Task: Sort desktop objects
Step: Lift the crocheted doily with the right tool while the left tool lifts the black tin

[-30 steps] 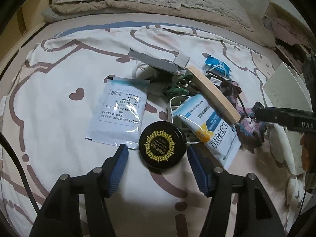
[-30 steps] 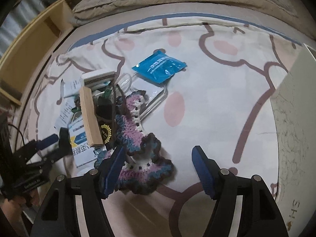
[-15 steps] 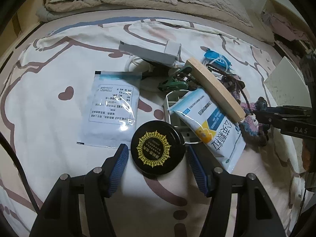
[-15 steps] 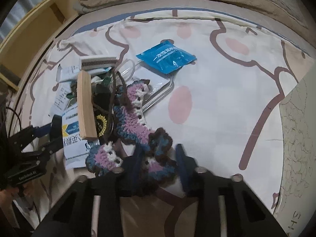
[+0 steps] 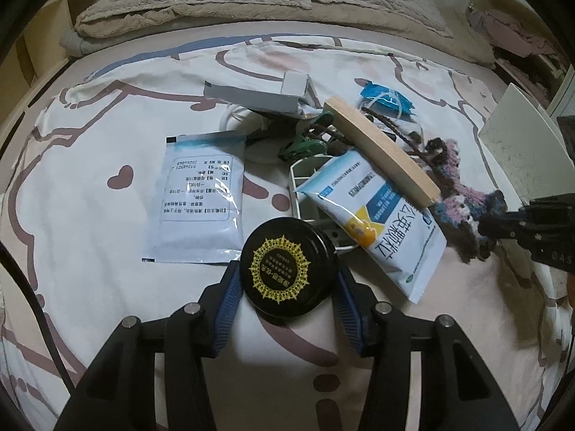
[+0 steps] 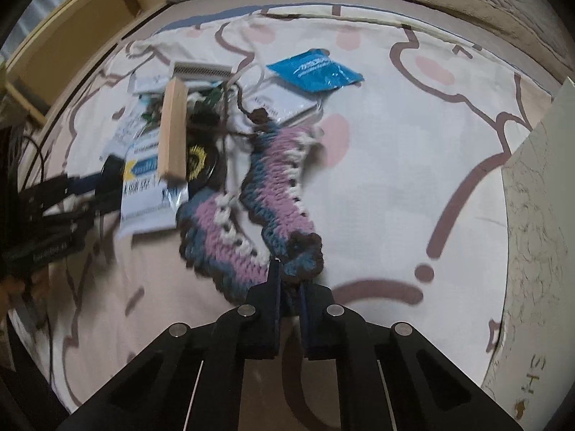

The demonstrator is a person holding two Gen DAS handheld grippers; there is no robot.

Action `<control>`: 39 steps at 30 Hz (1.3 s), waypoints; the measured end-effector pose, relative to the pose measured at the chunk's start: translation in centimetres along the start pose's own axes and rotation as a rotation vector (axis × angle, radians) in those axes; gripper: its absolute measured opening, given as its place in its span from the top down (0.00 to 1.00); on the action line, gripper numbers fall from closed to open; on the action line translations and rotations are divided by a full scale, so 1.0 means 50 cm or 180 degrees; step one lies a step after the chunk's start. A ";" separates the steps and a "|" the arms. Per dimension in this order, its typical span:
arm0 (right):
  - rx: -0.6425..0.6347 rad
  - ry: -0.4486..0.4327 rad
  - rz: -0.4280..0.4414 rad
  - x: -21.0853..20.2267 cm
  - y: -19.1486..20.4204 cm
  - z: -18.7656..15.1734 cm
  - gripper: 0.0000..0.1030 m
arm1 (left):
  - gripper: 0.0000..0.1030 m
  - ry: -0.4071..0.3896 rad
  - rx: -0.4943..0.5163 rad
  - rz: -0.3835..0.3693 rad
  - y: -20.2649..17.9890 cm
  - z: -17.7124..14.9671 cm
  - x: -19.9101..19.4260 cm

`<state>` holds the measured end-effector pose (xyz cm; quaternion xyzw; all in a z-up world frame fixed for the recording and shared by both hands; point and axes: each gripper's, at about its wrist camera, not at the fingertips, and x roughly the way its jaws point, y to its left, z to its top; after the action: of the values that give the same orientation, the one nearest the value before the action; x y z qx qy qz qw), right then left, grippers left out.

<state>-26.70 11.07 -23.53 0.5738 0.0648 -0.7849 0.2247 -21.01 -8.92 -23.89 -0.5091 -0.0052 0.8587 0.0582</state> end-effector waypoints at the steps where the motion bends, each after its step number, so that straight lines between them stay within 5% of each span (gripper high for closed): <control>1: -0.0034 0.0011 -0.0004 -0.002 0.002 -0.005 0.92 | 0.51 -0.0001 0.0008 -0.0003 -0.002 -0.001 -0.002; 23: -0.0352 0.0226 0.0098 -0.052 0.017 -0.137 0.94 | 0.51 0.0037 0.0354 -0.0221 -0.070 -0.097 -0.064; 33: -0.0025 -0.0094 0.0188 -0.094 0.016 -0.069 0.94 | 0.51 0.0081 0.1007 -0.0333 -0.133 -0.153 -0.081; 39: 0.0167 -0.0311 0.0089 -0.092 0.016 -0.016 0.94 | 0.51 0.0068 0.1079 -0.0455 -0.140 -0.162 -0.081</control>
<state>-24.54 11.95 -19.40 0.5414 0.0252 -0.8102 0.2234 -11.34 -2.78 -23.79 -0.4994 0.1041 0.8355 0.2042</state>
